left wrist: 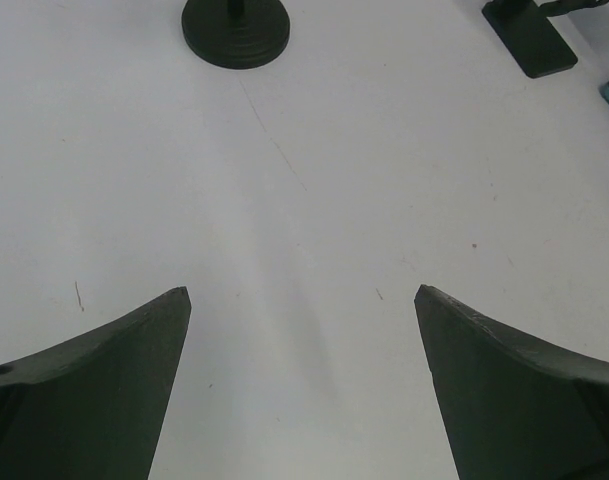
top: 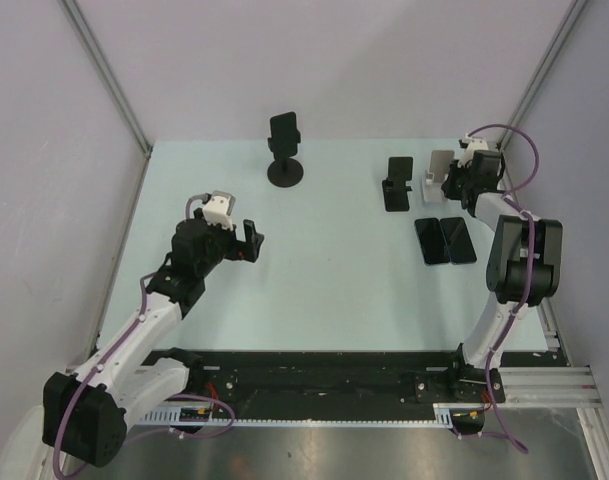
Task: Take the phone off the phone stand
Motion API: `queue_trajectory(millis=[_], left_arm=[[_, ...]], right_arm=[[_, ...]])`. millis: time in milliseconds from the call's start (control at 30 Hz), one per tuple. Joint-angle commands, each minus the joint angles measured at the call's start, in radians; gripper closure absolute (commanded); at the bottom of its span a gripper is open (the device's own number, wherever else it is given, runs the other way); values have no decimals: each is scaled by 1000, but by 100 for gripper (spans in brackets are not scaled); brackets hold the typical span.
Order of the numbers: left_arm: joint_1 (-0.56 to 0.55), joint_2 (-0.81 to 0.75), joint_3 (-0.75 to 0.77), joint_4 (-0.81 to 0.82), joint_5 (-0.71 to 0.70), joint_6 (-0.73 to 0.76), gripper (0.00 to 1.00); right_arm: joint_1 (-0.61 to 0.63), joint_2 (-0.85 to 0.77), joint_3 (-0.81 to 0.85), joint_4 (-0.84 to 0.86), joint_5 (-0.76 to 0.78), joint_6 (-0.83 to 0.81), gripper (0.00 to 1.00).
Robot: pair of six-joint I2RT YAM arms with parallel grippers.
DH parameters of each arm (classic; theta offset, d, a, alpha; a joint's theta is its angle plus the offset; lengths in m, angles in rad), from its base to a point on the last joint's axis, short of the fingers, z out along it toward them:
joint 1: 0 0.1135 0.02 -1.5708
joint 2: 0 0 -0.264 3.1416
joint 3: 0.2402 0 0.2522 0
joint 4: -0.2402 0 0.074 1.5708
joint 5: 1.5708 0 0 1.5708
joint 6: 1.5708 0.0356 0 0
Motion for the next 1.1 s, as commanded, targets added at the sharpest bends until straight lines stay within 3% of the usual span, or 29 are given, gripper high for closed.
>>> queue_trajectory(millis=[0,433,667,800,1067], left_arm=[[17,25,40,20,0,19,0],[57,30,45,21,20,12,0],[66,18,45,20,28,10,0],[65,12,45,21,29,10,0],[66,7,46,23,40,4,0]], right_arm=[[13,63,95,97,-54,-31,100],[39,206,221,-39,-106,-88,98],[42,217,235,-118,-86,-81,86],[44,212,235,-154,-86,-82,72],[47,146,201,-153,-103,-56,58]])
